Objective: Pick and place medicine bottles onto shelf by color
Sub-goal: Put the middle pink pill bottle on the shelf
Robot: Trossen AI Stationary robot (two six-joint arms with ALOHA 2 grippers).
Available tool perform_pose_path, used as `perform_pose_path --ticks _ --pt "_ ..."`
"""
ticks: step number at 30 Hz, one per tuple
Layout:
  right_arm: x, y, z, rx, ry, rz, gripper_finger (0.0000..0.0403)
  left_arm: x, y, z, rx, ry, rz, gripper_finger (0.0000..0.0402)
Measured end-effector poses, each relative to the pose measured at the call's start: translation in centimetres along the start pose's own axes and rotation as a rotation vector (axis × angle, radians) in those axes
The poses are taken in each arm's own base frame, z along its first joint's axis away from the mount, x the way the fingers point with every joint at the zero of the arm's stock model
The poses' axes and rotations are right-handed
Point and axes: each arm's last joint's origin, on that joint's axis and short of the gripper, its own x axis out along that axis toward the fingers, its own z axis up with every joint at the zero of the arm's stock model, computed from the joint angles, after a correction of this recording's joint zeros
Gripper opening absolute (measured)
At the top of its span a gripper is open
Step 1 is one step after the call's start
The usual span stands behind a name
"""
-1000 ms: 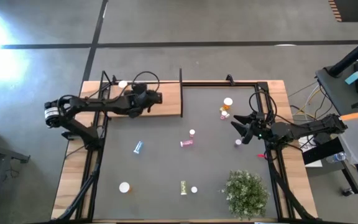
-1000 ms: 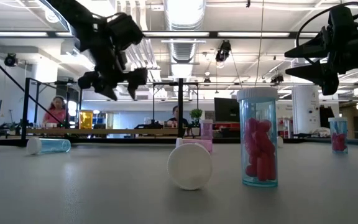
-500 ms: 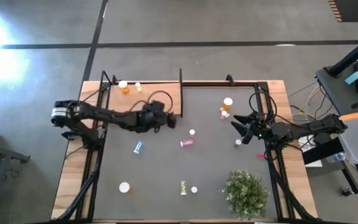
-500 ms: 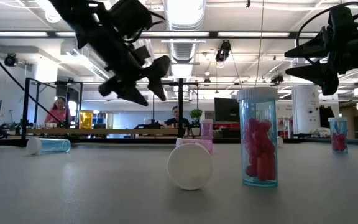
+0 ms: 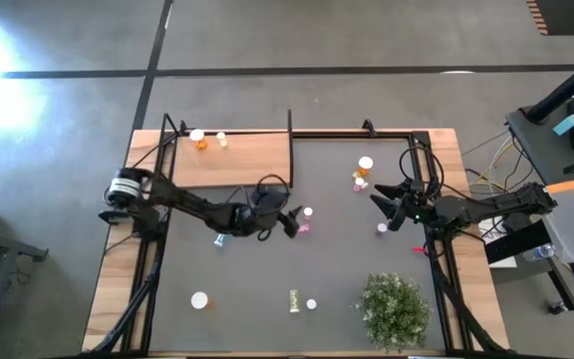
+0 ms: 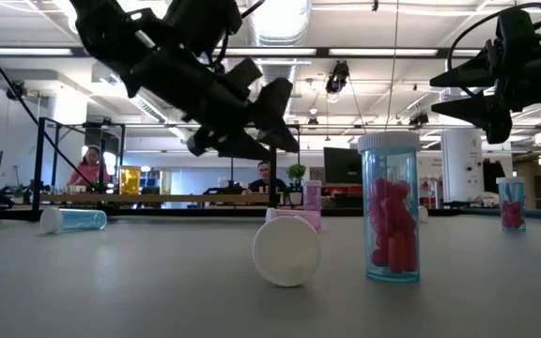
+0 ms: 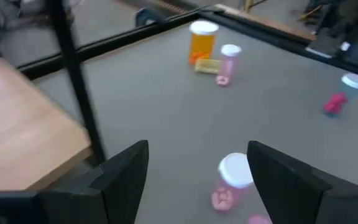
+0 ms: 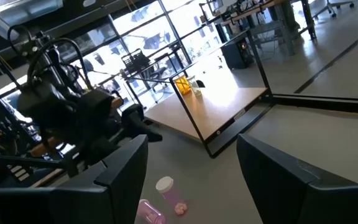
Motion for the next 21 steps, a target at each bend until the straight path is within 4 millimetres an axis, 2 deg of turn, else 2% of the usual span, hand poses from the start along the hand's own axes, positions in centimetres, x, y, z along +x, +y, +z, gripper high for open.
perform_pose_path --ticks 6,12,21 --pt "0.0 0.0 0.0 0.000 0.000 0.000 0.0237 1.4 -1.1 -1.8 0.073 -0.091 -0.056 0.0257" --pt "0.0 0.0 0.0 0.000 0.000 0.000 0.0237 2.6 -1.4 -3.6 0.120 -0.132 -0.065 0.0257" --pt "0.0 0.0 0.0 0.000 0.000 0.000 0.0237 4.2 -1.9 -4.3 0.203 -0.132 -0.050 0.0257"
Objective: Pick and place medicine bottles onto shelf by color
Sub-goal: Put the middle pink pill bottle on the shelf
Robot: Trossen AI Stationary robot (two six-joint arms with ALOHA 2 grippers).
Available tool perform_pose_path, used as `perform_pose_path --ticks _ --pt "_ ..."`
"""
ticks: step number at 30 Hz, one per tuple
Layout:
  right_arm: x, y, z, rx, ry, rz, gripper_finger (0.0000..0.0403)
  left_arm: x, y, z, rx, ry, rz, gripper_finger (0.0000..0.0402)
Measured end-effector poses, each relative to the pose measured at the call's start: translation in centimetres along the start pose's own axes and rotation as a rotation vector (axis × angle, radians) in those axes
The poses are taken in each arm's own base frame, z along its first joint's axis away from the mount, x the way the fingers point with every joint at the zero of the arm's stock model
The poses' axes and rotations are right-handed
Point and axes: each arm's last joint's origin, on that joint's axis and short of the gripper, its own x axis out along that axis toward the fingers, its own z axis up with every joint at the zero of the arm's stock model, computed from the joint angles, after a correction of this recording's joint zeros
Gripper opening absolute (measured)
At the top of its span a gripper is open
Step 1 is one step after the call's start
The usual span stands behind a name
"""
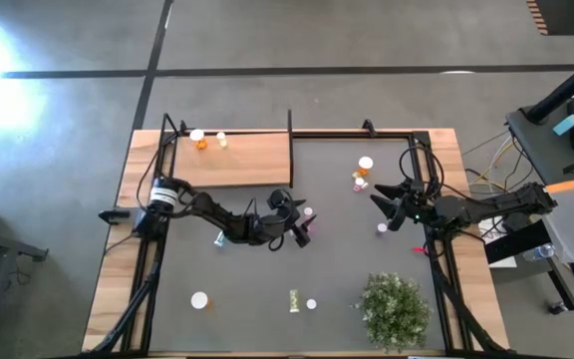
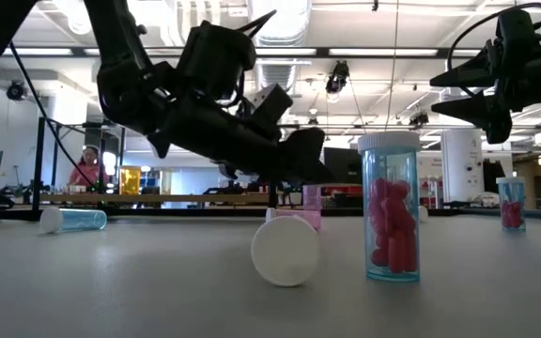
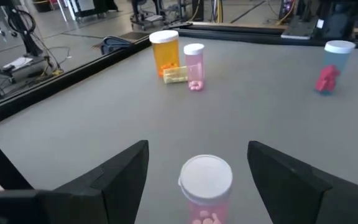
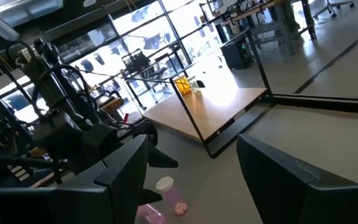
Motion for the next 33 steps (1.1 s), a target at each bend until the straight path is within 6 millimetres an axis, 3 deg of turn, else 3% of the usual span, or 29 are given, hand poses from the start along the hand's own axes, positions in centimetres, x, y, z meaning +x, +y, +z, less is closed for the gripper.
perform_pose_path --ticks 20,33 --pt "0.00 0.00 0.00 0.000 0.000 0.000 0.0237 0.65 0.33 -0.98 -0.022 0.047 0.025 0.0253" --pt "0.00 0.00 0.00 0.000 0.000 0.000 0.0237 0.90 0.62 -0.87 -0.077 0.043 0.034 0.0126"
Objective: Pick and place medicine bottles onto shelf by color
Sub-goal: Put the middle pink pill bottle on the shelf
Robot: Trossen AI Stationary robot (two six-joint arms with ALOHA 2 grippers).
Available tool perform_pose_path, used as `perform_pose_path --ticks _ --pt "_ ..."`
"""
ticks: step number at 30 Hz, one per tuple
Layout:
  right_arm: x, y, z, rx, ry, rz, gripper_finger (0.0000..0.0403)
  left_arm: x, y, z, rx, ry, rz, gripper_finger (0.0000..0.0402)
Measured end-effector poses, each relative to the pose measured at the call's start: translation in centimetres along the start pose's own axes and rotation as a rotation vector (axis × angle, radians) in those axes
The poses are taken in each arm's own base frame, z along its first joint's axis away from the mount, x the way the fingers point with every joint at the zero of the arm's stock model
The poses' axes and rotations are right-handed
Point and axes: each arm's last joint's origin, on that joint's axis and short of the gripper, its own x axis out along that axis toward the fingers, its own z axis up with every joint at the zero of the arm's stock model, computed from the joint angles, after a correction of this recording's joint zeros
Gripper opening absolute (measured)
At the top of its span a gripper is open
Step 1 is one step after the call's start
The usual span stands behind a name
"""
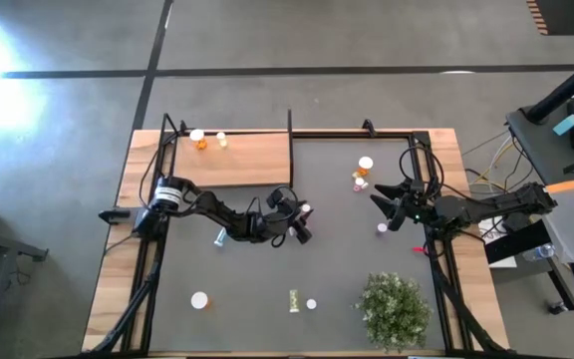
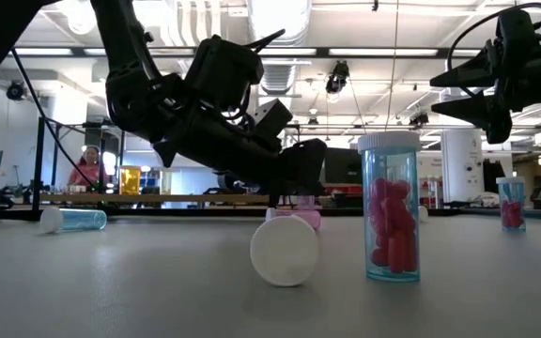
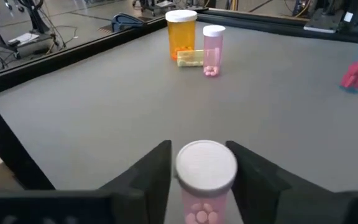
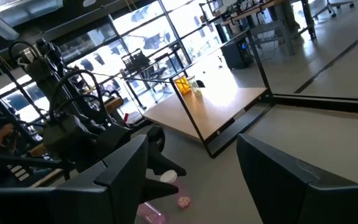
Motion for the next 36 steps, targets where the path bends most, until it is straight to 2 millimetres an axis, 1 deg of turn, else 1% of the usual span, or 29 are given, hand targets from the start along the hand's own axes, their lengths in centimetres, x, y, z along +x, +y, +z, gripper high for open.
perform_pose_path --ticks 3,6,8,13,18,25,30,33,36 --pt "0.0 0.0 0.0 0.000 0.000 0.000 0.0237 0.0 0.0 0.0 -0.001 -0.001 0.000 0.0099" --pt "0.0 0.0 0.0 0.000 0.000 0.000 0.0237 0.0 0.0 0.0 -0.002 -0.002 0.000 0.0086" --pt "0.0 0.0 0.0 0.000 0.000 0.000 0.0237 0.0 0.0 0.1 -0.002 -0.003 0.002 0.0087" --pt "0.0 0.0 0.0 0.000 0.000 0.000 0.0237 -0.1 0.1 0.4 -0.004 -0.015 0.029 0.0105" --pt "0.0 0.0 0.0 0.000 0.000 0.000 0.0237 -0.3 0.2 0.9 -0.002 -0.019 0.044 0.0108" --pt "0.0 0.0 0.0 0.000 0.000 0.000 0.0237 -1.3 0.6 2.7 0.019 0.007 0.064 0.0110" --pt "0.0 0.0 0.0 0.000 0.000 0.000 0.0237 -2.6 1.2 4.7 0.038 0.045 0.095 0.0110" --pt "0.0 0.0 0.0 0.000 0.000 0.000 0.0237 -3.7 1.9 5.7 -0.012 0.073 0.138 0.0110" --pt "0.0 0.0 0.0 0.000 0.000 0.000 0.0237 -5.0 2.9 6.3 -0.065 0.090 0.194 0.0111"
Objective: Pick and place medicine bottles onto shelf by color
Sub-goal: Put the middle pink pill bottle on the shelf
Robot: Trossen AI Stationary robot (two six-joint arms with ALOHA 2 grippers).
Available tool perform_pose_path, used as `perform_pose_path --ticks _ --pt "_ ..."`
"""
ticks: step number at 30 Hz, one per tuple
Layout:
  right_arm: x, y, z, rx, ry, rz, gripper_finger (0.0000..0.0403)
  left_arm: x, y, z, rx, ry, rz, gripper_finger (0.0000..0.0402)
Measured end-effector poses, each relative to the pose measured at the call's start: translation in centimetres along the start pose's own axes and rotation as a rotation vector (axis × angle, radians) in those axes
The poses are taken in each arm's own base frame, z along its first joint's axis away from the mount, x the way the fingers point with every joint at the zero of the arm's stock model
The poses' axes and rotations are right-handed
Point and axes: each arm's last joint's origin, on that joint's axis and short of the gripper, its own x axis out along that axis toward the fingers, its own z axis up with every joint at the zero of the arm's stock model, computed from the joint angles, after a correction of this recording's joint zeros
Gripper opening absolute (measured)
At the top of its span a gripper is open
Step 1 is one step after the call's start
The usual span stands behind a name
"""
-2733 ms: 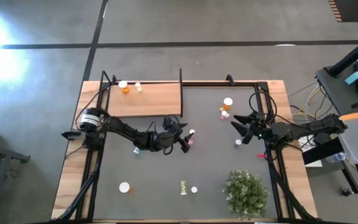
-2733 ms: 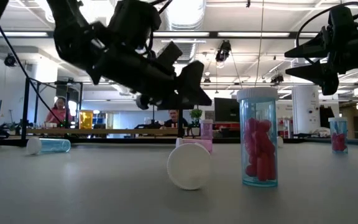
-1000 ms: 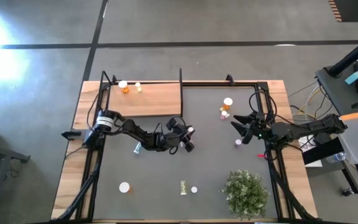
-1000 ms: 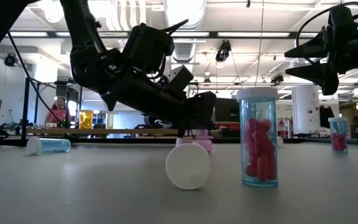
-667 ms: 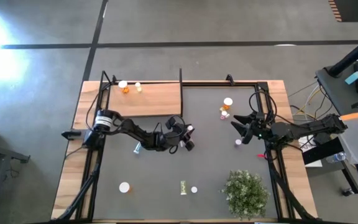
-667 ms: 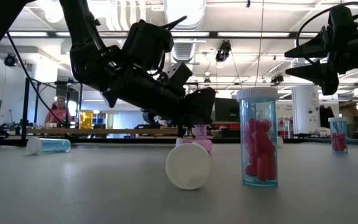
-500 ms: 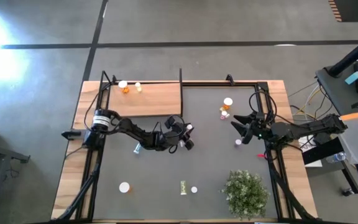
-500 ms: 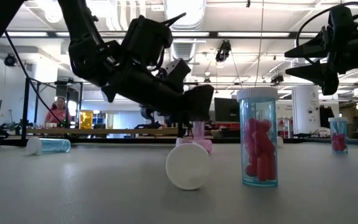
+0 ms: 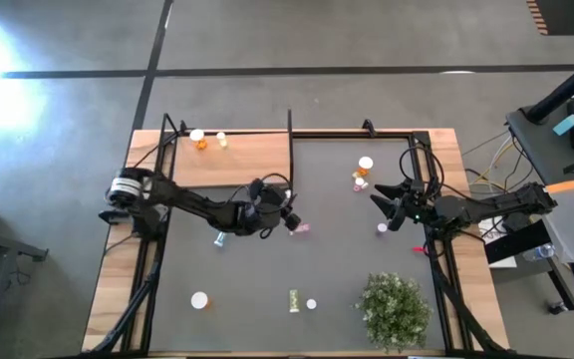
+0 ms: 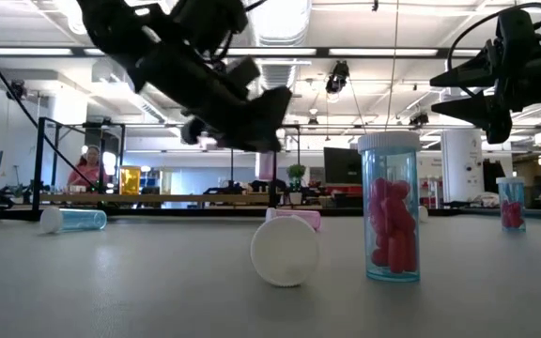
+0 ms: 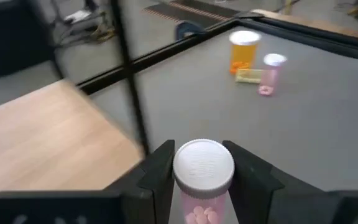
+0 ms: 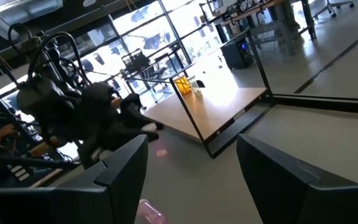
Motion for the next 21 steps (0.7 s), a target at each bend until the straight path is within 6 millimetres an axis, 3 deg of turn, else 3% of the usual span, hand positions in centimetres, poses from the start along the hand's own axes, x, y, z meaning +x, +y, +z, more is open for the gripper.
perform_pose_path --ticks 9,21 --pt "0.0 0.0 0.0 0.001 -0.001 0.000 0.0237 -1.9 3.5 -0.3 -0.009 -0.064 0.210 0.0111" --pt "0.0 0.0 0.0 0.000 0.000 0.000 0.0237 1.4 8.9 -0.1 -0.029 -0.076 0.481 0.0111"
